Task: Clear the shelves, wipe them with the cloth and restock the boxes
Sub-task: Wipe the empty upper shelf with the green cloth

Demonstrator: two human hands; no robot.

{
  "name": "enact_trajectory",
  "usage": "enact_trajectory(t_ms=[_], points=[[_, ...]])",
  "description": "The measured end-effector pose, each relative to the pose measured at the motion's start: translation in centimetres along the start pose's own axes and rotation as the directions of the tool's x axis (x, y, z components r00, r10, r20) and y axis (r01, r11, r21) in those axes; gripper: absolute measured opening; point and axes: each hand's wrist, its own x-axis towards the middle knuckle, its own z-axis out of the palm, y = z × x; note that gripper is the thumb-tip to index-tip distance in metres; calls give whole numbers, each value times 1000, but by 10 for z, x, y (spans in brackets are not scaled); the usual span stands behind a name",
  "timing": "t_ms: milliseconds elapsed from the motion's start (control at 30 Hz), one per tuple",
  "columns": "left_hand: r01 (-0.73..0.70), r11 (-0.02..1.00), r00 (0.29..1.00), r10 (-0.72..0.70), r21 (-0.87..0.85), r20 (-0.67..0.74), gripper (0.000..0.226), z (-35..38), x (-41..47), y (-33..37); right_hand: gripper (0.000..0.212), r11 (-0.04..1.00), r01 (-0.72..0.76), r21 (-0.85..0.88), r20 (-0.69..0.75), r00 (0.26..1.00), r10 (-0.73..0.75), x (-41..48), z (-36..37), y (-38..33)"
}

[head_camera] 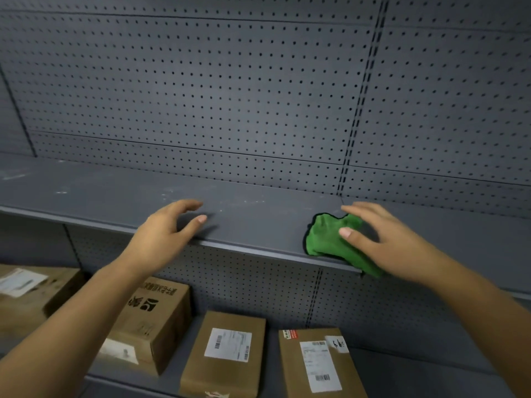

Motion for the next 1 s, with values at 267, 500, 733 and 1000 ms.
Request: enact_trajectory(t_ms=[267,500,733,1000], points=[[-126,944,992,128,305,15,54,-1,16,-36,94,991,58,-118,270,963,-24,19,11,-9],[-221,910,971,241,352,-14,51,3,13,-43,85,976,73,-206,331,944,-1,21,16,-6],[-330,854,942,323,402,87,61,3,13,-53,78,962,3,-274,327,941,90,20,25,-13],[-441,768,893,427,465,142,69,9,24,-68,76,952,-120,-281,319,924,210,26,34,-23]])
